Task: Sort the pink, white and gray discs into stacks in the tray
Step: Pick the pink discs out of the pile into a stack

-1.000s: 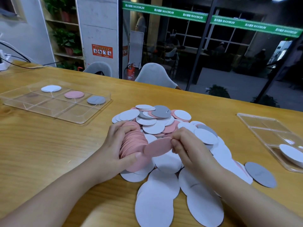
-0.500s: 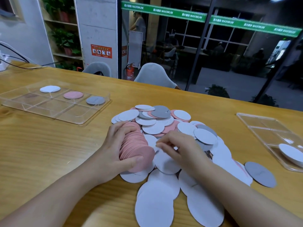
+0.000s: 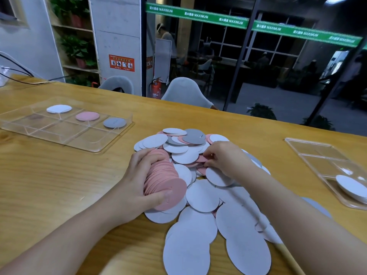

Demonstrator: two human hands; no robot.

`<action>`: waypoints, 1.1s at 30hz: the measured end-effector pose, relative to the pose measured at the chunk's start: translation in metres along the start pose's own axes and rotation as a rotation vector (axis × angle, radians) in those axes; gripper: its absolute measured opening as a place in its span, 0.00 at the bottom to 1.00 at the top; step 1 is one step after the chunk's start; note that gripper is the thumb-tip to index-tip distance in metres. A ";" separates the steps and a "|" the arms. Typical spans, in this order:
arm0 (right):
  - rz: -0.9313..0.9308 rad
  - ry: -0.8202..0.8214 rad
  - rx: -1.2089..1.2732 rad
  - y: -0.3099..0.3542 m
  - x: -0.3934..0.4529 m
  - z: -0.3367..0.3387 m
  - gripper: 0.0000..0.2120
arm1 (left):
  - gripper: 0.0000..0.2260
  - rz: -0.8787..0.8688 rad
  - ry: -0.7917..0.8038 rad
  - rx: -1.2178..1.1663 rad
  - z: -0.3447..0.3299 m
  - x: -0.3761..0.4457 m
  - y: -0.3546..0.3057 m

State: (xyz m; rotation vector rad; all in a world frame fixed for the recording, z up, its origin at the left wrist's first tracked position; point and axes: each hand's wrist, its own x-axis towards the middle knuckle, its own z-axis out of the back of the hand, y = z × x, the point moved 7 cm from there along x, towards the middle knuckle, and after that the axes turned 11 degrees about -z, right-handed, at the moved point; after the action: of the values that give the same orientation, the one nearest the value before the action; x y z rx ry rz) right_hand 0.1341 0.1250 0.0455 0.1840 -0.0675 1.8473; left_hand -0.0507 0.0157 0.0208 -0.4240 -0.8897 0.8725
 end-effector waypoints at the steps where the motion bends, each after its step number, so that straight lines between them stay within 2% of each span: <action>1: 0.003 0.020 -0.011 0.000 0.002 0.002 0.10 | 0.30 0.000 -0.001 -0.001 0.000 0.000 0.000; 7: 0.033 0.010 -0.029 0.001 0.000 0.013 0.10 | 0.30 -0.001 -0.003 0.002 0.000 -0.001 0.001; 11: 0.076 -0.082 -0.039 0.002 -0.008 0.015 0.12 | 0.30 -0.002 -0.002 0.010 0.001 0.000 0.001; 18: 0.231 -0.260 0.110 0.010 -0.031 0.026 0.12 | 0.30 -0.005 -0.003 0.004 0.001 0.000 0.000; 22: 0.222 -0.308 0.238 0.007 -0.048 0.037 0.12 | 0.30 -0.005 -0.011 0.006 0.001 0.000 -0.001; 29: 0.193 -0.290 0.425 -0.003 -0.071 0.045 0.08 | 0.29 0.008 -0.026 0.011 0.001 0.000 -0.001; 33: 0.223 -0.271 0.449 -0.001 -0.080 0.041 0.13 | 0.29 0.007 -0.030 0.018 0.001 0.000 -0.001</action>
State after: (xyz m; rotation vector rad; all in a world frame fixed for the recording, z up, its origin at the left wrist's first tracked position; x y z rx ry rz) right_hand 0.1609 0.0436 0.0732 0.7657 0.1465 2.0285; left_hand -0.0510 0.0154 0.0221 -0.3998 -0.9075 0.8941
